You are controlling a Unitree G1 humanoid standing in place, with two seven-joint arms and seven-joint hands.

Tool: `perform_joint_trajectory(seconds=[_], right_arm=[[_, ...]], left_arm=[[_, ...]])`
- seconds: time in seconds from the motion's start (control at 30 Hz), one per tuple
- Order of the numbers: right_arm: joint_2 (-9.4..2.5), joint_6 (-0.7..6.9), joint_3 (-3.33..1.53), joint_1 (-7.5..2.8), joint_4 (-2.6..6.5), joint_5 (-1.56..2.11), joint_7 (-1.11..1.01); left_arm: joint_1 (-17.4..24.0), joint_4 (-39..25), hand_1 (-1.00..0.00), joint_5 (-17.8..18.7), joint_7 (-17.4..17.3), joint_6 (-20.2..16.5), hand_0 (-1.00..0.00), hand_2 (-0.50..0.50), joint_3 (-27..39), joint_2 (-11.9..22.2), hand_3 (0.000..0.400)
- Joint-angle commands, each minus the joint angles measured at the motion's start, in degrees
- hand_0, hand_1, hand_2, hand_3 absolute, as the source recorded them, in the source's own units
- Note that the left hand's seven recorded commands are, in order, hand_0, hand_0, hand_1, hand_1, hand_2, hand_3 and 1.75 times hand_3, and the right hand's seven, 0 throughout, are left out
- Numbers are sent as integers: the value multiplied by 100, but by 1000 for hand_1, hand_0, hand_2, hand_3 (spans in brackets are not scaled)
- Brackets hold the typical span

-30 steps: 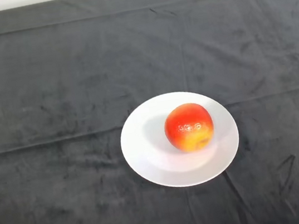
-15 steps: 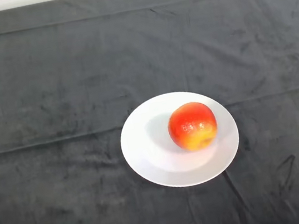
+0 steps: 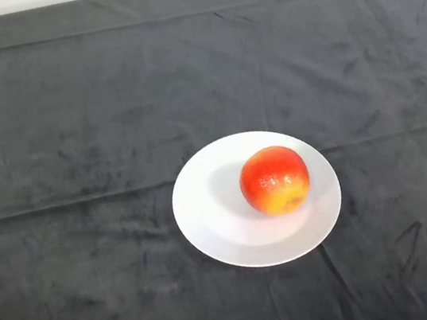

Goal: Move the apple to the plate

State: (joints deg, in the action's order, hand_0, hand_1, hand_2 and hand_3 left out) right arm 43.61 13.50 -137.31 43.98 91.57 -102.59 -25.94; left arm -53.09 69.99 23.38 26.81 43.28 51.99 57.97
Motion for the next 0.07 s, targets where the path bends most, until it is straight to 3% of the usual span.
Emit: perform_joint_trajectory(seconds=[0.03,0.07], right_arm=[[104,-13,-73,237,-154,17,-72],[104,-13,-73,237,-154,17,-72]], left_arm=[[-360,200,0,-20,-92,90,0,0,-280,493,0],[-360,201,0,-17,-94,89,0,0,-281,494,0]])
